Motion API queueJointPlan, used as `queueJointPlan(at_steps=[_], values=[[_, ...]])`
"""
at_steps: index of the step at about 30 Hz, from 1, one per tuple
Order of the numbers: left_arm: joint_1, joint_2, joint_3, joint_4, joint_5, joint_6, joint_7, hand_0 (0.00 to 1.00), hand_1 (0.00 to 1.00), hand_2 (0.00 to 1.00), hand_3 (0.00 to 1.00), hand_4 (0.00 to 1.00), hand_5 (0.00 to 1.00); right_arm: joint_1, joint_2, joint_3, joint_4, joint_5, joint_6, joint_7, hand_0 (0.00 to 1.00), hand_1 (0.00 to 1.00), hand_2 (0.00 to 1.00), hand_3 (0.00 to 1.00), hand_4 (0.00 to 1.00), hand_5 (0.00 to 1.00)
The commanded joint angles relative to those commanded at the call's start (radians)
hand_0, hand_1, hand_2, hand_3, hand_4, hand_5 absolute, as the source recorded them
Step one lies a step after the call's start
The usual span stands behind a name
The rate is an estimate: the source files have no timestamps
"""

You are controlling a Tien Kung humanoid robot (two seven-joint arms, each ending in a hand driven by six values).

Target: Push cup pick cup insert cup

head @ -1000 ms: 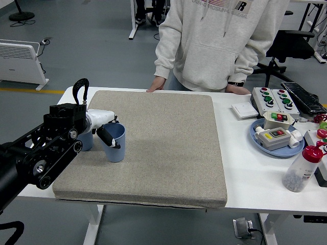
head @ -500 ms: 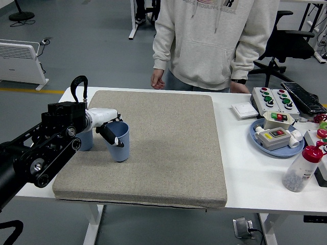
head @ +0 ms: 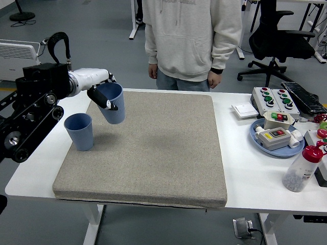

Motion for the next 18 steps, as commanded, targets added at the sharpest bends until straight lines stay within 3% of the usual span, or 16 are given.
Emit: queueJointPlan(at_steps=[5, 9, 18], values=[[-0.032, 0.000, -0.097, 0.082, 0.064, 0.000, 0.010, 0.365, 0.548, 0.528, 0.543, 0.645, 0.164, -0.004, -0.001, 0.003, 0.000, -0.003, 0.000, -0.001, 0.731, 0.662, 0.665, 0.587, 0.122, 0.564], [-0.031, 0.005, -0.145, 0.100, 0.087, 0.000, 0.016, 0.365, 0.548, 0.528, 0.543, 0.645, 0.164, -0.005, -0.001, 0.006, 0.000, -0.005, -0.001, -0.001, 0.731, 0.662, 0.665, 0.587, 0.122, 0.564], [-0.007, 0.018, -0.154, 0.124, 0.108, 0.000, 0.018, 0.382, 0.552, 0.534, 0.546, 0.636, 0.149, -0.006, 0.001, 0.015, 0.000, -0.013, -0.002, -0.001, 0.731, 0.661, 0.664, 0.587, 0.122, 0.565]])
